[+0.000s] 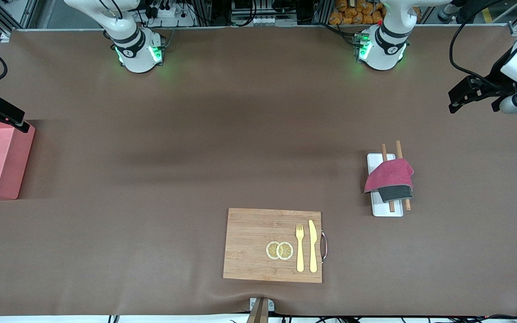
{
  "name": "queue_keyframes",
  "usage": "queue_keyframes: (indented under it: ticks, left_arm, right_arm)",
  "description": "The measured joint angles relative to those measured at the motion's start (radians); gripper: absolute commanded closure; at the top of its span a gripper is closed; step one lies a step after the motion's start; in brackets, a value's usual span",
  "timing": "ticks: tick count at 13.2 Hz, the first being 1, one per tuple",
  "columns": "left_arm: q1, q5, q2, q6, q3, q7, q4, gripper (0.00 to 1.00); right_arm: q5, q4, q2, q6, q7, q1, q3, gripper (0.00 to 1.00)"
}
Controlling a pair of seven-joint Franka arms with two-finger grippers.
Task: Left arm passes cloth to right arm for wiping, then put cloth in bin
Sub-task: 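Lower the left gripper toward the pink cloth on the chopsticks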
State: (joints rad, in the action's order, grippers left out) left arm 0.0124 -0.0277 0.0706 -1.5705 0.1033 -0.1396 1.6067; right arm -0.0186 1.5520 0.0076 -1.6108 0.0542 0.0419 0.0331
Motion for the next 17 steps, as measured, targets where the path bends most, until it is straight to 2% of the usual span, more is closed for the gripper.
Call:
queue_keyframes:
  ticks: [6,8,10,14,17]
  left_arm:
    - [0.001,0.001,-0.009,0.019,0.007,0.001,0.013,0.0]
    - [0.003,0.009,-0.028,0.027,0.008,0.001,0.068,0.0]
    - [0.002,0.01,-0.047,-0.086,0.008,0.001,0.177,0.0]
    - [0.001,0.01,-0.086,-0.423,0.007,0.001,0.425,0.0]
    - [0.0,0.01,-0.139,-0.53,0.007,0.001,0.491,0.0]
  right_arm:
    - [0.0,0.0,0.0,0.001,0.0,0.0,0.0,0.0]
    - [0.0,0.0,0.0,0.002,0.0,0.0,0.0,0.0]
    - [0.0,0.0,0.001,0.002,0.0,0.0,0.0,0.0]
    - [0.0,0.0,0.001,0.002,0.0,0.0,0.0,0.0]
    - [0.0,0.0,0.001,0.002,0.0,0.0,0.0,0.0]
